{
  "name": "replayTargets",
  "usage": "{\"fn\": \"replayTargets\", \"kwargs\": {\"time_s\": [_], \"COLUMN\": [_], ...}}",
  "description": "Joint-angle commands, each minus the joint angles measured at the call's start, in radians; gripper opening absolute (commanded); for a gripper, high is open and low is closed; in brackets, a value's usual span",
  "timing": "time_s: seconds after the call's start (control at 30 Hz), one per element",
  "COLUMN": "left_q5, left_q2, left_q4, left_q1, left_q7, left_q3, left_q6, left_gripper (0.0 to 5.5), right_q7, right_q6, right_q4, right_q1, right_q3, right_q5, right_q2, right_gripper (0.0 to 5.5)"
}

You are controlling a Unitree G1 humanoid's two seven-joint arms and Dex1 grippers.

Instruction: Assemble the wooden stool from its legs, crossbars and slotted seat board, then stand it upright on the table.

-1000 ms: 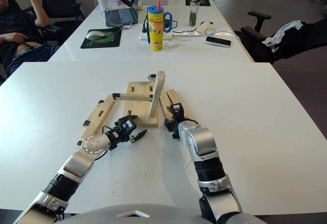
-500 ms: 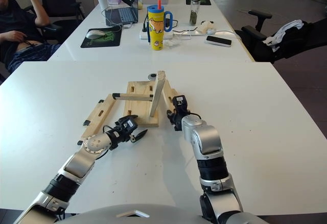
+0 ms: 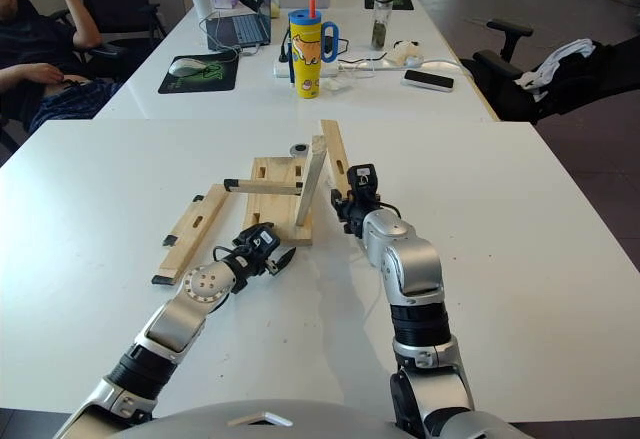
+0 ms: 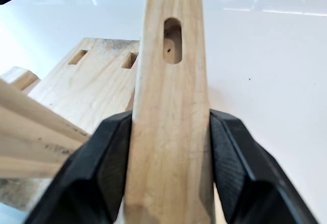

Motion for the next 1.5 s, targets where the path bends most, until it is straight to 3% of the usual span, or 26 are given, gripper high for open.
{"fn": "replayTargets", "kwargs": {"time_s": [0.03,0.1,0.37,0.53,0.67,0.87,0.93,1.07,1.27,1.5], "left_q5": [-0.012,-0.028,-0.101,-0.168,-0.420,-1.020,-1.136,-1.386,-1.557,-1.663], "left_q2": [-0.007,0.008,0.090,0.129,0.172,0.262,0.285,0.298,0.300,0.279], "left_q4": [0.057,-0.006,-0.129,-0.171,-0.324,-0.503,-0.496,-0.473,-0.466,-0.422], "left_q1": [0.108,0.119,0.108,0.094,0.144,0.132,0.100,0.039,0.007,-0.035], "left_q7": [-0.029,-0.054,-0.149,-0.243,-0.411,-0.494,-0.486,-0.423,-0.329,-0.243], "left_q3": [-0.018,-0.012,0.085,0.122,0.173,0.396,0.453,0.545,0.572,0.594], "left_q6": [0.128,0.061,-0.175,-0.219,-0.078,0.301,0.362,0.465,0.535,0.544], "left_gripper": [3.82,3.82,3.82,3.82,3.82,3.82,3.82,4.43,5.27,5.32], "right_q7": [0.030,0.085,0.224,0.370,0.520,0.685,0.728,0.834,0.981,1.138], "right_q6": [-0.149,-0.264,-0.386,-0.294,-0.080,0.139,0.176,0.203,0.170,0.146], "right_q4": [0.015,0.023,0.027,0.002,-0.038,-0.127,-0.155,-0.198,-0.181,-0.182], "right_q1": [-0.020,-0.009,-0.070,-0.145,-0.188,-0.124,-0.087,0.005,0.095,0.160], "right_q3": [-0.060,-0.104,-0.325,-0.440,-0.494,-0.457,-0.426,-0.331,-0.236,-0.165], "right_q5": [0.026,0.062,0.300,0.601,0.945,1.240,1.256,1.187,1.092,1.003], "right_q2": [0.008,0.000,-0.057,-0.132,-0.275,-0.464,-0.500,-0.574,-0.633,-0.728], "right_gripper": [2.06,2.06,2.06,2.06,2.06,2.06,2.06,2.06,2.06,2.06]}}
